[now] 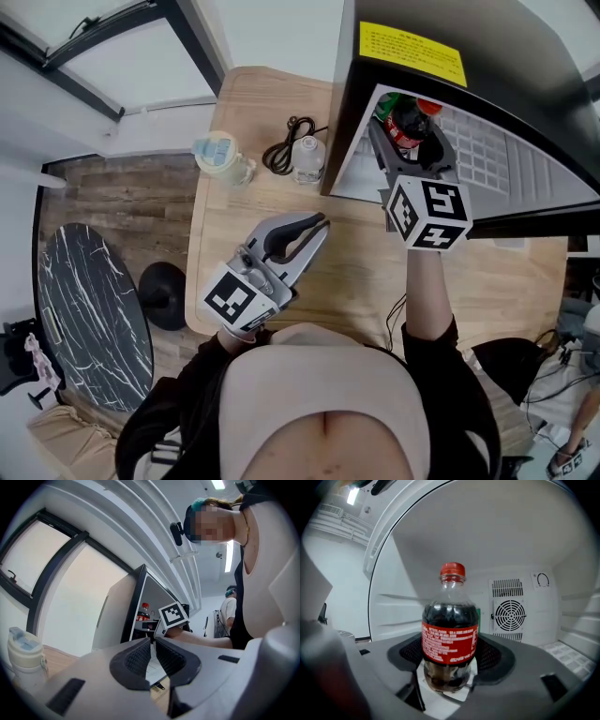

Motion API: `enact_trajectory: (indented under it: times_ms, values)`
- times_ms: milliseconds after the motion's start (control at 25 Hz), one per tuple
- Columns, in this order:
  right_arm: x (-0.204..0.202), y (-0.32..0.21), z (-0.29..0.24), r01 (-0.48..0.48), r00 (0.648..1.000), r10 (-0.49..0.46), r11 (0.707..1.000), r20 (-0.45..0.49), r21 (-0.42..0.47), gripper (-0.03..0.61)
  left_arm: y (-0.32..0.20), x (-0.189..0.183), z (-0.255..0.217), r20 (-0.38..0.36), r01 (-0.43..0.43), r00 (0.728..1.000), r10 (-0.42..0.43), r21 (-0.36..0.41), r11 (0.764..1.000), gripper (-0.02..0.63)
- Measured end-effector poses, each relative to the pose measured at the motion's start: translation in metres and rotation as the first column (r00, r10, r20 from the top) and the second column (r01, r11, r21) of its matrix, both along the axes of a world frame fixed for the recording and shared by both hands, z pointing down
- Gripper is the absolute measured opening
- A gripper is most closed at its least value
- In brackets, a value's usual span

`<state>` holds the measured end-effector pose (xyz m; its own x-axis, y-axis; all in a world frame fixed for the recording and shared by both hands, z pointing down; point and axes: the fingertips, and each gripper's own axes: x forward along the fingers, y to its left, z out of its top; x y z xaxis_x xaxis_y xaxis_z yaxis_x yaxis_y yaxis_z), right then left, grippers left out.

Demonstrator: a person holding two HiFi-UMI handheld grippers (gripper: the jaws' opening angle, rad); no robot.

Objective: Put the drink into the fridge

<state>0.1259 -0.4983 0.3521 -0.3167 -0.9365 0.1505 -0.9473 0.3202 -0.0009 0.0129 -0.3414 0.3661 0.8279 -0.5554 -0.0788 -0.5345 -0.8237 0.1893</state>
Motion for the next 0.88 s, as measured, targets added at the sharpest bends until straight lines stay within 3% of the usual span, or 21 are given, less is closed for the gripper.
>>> enact_trajectory:
  times_ms: [880]
  values:
    - [-0.003,-0.0007,-0.0006,-0.041,0.998,0.043,0.999,-0.043,0.033,0.327,0.0056,-0.0023,-0.0051,-0.002,0.002,1.0,-0.002,0.01,1.0,0.04]
